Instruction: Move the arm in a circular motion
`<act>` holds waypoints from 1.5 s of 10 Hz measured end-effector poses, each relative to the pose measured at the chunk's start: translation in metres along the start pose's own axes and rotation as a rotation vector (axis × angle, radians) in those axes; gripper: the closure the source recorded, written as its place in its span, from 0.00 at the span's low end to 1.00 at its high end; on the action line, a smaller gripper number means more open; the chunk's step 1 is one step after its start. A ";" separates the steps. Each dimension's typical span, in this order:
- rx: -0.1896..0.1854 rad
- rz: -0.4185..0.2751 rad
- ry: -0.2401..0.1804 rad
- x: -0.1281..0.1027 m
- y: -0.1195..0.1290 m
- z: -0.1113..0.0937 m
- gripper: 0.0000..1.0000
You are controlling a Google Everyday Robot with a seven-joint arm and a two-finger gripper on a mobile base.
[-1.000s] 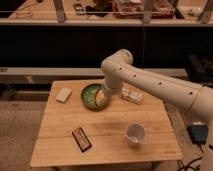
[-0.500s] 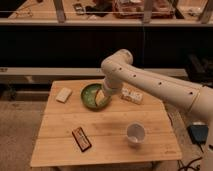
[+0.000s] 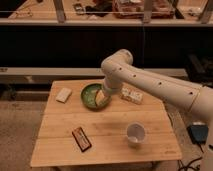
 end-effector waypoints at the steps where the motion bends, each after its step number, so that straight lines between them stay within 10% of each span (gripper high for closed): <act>1: 0.000 0.000 0.000 0.000 0.000 0.000 0.25; 9: 0.011 -0.008 0.010 0.007 0.000 0.004 0.25; 13: 0.158 -0.041 0.082 0.068 -0.004 0.058 0.25; 15: 0.115 -0.042 0.124 0.099 0.040 0.074 0.25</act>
